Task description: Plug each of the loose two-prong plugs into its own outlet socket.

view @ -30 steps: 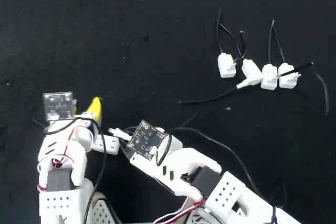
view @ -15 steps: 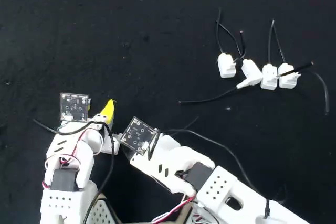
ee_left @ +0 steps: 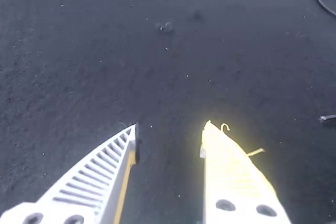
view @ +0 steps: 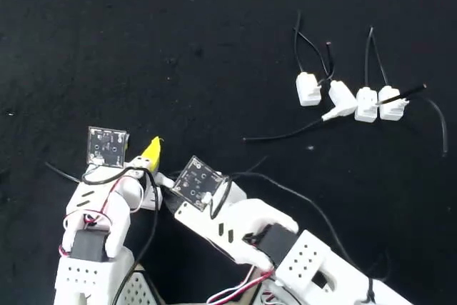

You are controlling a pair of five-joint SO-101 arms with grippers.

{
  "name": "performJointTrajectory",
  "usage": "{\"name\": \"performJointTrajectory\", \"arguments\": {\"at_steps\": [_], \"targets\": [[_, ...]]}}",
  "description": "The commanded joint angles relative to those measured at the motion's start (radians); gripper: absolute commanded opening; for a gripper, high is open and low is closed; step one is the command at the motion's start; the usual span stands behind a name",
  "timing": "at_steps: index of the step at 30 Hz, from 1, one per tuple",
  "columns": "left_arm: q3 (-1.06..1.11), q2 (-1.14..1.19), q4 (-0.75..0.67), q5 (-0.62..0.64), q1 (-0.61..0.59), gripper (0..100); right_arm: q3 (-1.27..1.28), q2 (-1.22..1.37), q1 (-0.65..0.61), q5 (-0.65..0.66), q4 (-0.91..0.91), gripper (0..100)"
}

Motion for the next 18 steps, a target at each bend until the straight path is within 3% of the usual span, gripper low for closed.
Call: {"name": "performJointTrajectory", "arguments": {"at_steps": [1, 18], "targets": [[0.022, -0.006, 0.003, -0.012, 0.038, 20, -0.01, -0.07, 0.018, -0.009, 0.002, 1.1], [0.022, -0.006, 0.003, -0.012, 0.036, 20, -0.012, -0.082, 0.072, -0.015, 0.012, 1.1]]}}
